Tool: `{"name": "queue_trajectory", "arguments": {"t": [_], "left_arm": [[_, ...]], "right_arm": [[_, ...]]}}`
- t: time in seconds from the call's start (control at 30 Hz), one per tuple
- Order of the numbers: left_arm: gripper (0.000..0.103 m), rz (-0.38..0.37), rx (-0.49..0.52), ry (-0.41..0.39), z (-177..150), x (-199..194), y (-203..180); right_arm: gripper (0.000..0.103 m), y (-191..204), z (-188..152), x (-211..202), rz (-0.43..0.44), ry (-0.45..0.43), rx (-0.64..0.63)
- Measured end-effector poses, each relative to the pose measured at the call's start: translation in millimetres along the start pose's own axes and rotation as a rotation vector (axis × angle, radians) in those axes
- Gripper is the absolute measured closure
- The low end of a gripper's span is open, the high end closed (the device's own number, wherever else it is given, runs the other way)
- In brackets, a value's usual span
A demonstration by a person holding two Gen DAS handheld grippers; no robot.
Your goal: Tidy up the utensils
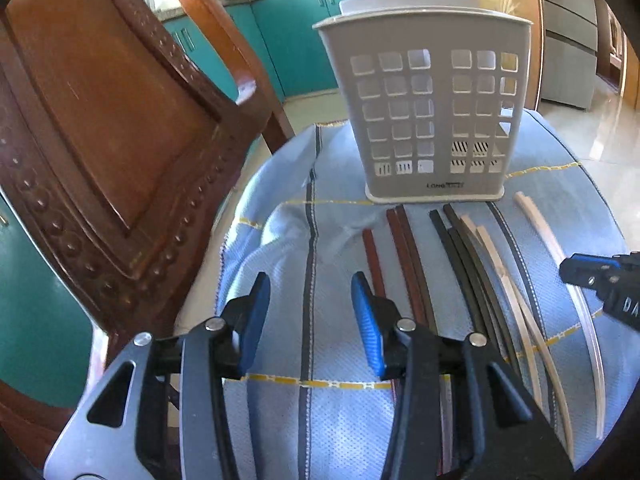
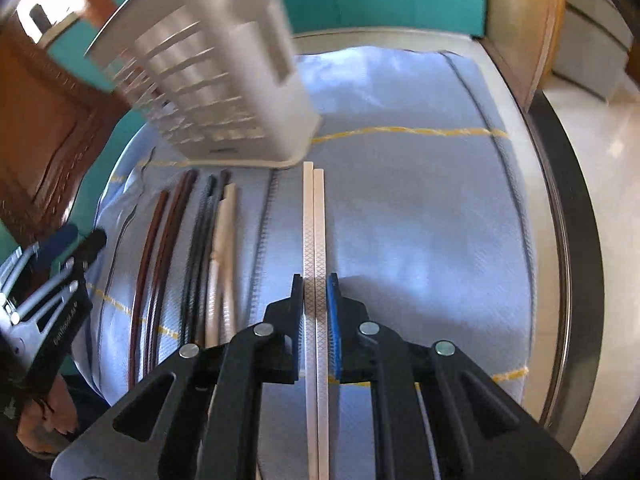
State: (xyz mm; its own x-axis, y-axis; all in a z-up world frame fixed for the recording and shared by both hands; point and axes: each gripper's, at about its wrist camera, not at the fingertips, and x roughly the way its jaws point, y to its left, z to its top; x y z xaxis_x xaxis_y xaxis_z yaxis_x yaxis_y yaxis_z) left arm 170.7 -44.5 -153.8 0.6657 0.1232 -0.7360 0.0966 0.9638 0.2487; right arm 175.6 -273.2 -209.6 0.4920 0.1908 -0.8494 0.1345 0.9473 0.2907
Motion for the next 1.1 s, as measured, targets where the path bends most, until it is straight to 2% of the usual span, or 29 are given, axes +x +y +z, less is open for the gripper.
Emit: {"name": "queue_trajectory", "arguments": {"t": [0.2, 0.47, 0.67, 0.87, 1.0, 1.1], "left_arm": [[0.057, -0.072, -0.051, 0.048, 1.2, 15.3, 5.0], [0.049, -0.078, -0.049, 0.049, 1.5, 21.6, 0.5], [0.049, -0.085, -0.068, 0.064, 0.9, 20.5, 3.9], [0.049, -0.099, -0.074, 0.084, 1.9, 25.8, 5.4], [0.049, -0.115, -0.066, 0.097, 3.0, 31.9, 2.6], [0.049, -0.146, -0.086, 0.123, 3.5, 38.0, 2.8]], "right_arm": [[0.091, -12.8, 0.9, -3.6, -0.008, -0.015, 0.050], [0.091, -12.3, 1.7, -10.8, -0.027, -0.044, 0.041], [0.091, -7.3, 1.7, -19.2, -0.011, -0.080, 0.011], [0.090, -2.6, 1.0, -19.0, -0.031, -0.088, -0.029], [0.089, -1.2, 2.0, -12.6, -0.093, -0.094, -0.051], [0.088, -4.1, 3.2, -11.2, -0.106, -0.090, -0.034]]}}
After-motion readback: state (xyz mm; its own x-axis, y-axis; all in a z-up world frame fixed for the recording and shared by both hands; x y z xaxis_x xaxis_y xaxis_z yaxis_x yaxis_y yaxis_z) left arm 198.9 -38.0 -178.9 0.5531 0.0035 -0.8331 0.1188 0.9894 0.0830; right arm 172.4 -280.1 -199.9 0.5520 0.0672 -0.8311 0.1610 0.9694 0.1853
